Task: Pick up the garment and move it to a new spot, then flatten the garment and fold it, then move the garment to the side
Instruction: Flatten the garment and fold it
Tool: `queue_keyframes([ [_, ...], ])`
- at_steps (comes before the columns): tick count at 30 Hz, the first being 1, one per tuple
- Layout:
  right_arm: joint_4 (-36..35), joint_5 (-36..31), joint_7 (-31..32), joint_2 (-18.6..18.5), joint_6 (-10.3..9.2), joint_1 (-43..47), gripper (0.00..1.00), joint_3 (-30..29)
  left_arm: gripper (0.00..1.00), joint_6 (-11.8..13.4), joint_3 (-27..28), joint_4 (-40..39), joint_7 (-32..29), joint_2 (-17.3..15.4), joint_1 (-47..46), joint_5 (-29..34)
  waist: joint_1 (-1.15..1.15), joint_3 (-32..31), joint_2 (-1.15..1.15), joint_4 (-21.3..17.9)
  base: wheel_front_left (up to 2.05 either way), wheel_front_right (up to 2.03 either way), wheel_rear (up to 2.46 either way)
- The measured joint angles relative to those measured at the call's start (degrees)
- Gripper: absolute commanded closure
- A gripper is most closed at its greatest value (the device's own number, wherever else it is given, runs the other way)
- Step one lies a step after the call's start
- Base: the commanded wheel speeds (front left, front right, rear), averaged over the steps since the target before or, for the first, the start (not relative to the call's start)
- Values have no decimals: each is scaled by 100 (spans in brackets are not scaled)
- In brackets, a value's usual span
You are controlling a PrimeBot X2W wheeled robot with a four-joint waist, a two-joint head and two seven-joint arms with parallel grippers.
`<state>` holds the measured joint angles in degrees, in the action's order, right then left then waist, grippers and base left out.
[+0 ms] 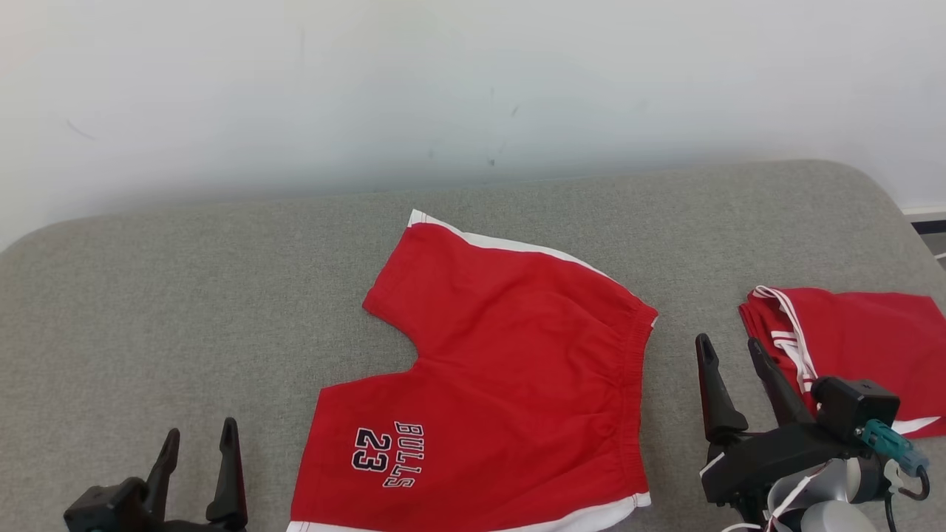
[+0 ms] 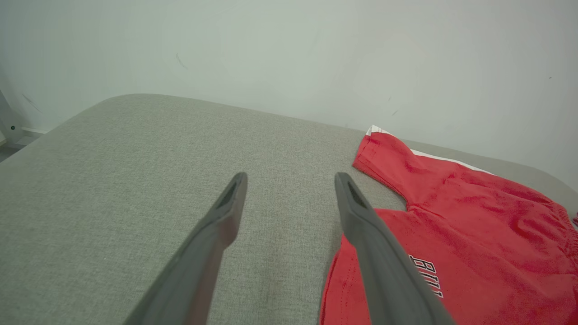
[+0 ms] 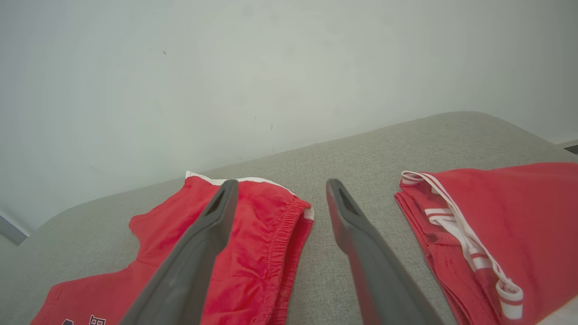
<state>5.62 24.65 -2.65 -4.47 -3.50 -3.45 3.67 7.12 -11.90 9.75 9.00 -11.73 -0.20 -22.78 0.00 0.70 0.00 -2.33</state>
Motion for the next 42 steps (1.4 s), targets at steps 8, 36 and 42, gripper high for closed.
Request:
queue_keyframes([
  [8,155,0,-151,3,99,0,0,75,0,0,-66,22,-66,0,-2,69,0,24,0,14,0,0,0],
  [36,502,-19,-422,9,250,-73,0,218,0,-108,-623,468,-2160,68,208,-90,0,178,0,-2,0,0,0],
  [42,513,-103,-444,1,250,-90,0,247,0,-57,-543,559,-2335,80,198,-86,0,228,0,-13,0,0,0],
])
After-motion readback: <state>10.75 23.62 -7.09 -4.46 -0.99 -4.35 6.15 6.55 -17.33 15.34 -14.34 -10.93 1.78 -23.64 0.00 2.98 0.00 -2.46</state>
